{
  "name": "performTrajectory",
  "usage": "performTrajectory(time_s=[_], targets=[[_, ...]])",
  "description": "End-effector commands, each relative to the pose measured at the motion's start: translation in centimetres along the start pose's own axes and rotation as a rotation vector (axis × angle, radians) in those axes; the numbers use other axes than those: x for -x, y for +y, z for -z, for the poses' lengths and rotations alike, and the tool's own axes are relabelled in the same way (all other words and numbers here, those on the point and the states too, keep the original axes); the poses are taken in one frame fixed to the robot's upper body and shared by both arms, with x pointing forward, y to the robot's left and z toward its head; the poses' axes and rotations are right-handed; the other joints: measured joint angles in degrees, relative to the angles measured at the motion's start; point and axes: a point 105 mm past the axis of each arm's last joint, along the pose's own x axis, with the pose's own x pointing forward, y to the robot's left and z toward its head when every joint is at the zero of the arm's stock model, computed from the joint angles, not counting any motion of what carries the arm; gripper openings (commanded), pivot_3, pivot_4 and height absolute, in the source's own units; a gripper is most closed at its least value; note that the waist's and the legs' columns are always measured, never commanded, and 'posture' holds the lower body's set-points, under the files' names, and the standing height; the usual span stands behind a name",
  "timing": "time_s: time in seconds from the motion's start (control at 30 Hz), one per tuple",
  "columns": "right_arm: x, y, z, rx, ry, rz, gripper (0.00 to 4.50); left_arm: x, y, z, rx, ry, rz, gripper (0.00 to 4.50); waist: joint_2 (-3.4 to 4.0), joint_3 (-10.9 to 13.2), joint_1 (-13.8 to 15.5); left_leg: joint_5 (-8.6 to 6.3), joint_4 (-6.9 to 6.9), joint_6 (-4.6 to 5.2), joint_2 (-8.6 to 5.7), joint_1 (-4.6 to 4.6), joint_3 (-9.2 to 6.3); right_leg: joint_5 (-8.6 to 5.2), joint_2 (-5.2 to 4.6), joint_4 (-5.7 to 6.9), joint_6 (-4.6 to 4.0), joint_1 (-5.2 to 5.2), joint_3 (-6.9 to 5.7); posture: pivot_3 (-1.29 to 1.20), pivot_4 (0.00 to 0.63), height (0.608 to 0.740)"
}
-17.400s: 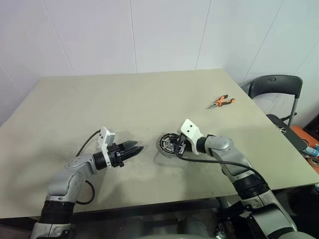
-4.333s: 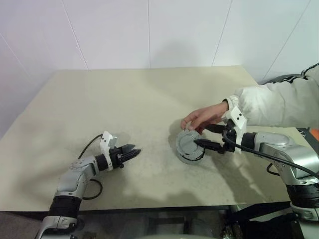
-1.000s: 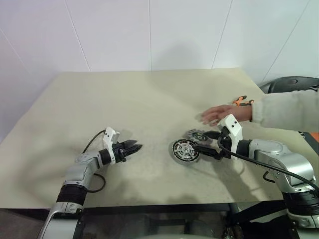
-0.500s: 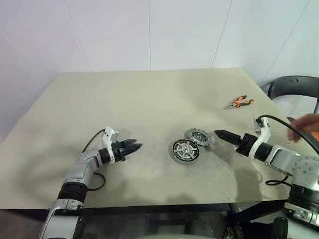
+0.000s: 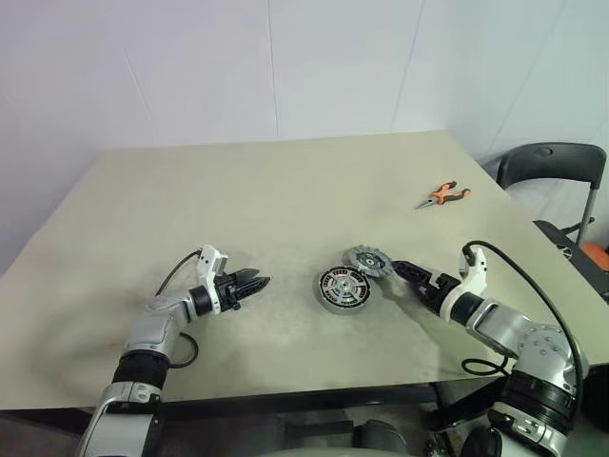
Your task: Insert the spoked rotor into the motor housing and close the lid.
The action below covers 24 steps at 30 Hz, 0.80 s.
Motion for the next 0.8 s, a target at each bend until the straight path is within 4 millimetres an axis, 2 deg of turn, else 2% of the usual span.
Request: performTrajectory(time_s=[0.03,0.17,0.4,0.6,0.7,0.8], targets=[[-1.5,1.5,0.7,0.010,0.029,-0.047,4.47,0.2,-1.0,0.9,0.003,0.020,0.023,2.36,-0.04,-0.02,-0.64,0.01,-0.07,-0.02,0.01,0.05,0.00,0.00,0.01,-0.02,0.00,0.02,0.00,0.00,0.000,0.740],[-2.4,2.6,0.7,0.024,0.028,-0.077,4.47,0.5,-0.9,0.8,0.003,0.022,0.019,2.36,-0.06,-0.02,-0.84,0.01,-0.19,-0.05,0.03,0.16,0.00,0.00,0.06,-0.07,0.00,-0.04,0.02,0.00,0.000,0.740],[-3.8,2.8,0.5,0.025,0.024,-0.083,4.47,0.4,-1.2,0.2,0.002,0.009,0.016,2.36,-0.08,-0.01,-0.69,0.01,-0.30,-0.07,0.03,0.09,0.01,-0.01,0.05,-0.11,-0.01,-0.15,0.03,0.00,0.000,0.740],[-3.7,2.5,0.8,0.085,0.042,-0.073,4.47,0.6,-1.5,0.0,0.003,0.008,0.010,2.36,-0.08,-0.01,-0.68,0.01,-0.30,-0.07,0.03,-0.10,0.01,0.00,0.03,-0.11,-0.02,-0.36,0.08,0.00,0.000,0.740],[-3.5,1.9,0.6,0.101,0.025,-0.055,3.88,0.6,-1.5,0.0,0.007,0.009,0.009,2.36,-0.09,-0.01,-0.66,0.01,-0.31,-0.08,0.03,-0.15,0.01,-0.01,0.03,-0.11,-0.02,-0.41,0.08,0.00,0.000,0.740],[-3.2,2.2,0.6,0.161,0.020,-0.070,2.91,0.7,-1.3,0.4,0.010,0.015,0.008,2.36,-0.09,-0.01,-0.57,0.01,-0.31,-0.08,0.03,-0.28,0.01,-0.01,0.03,-0.13,-0.02,-0.53,0.08,0.00,0.000,0.740]])
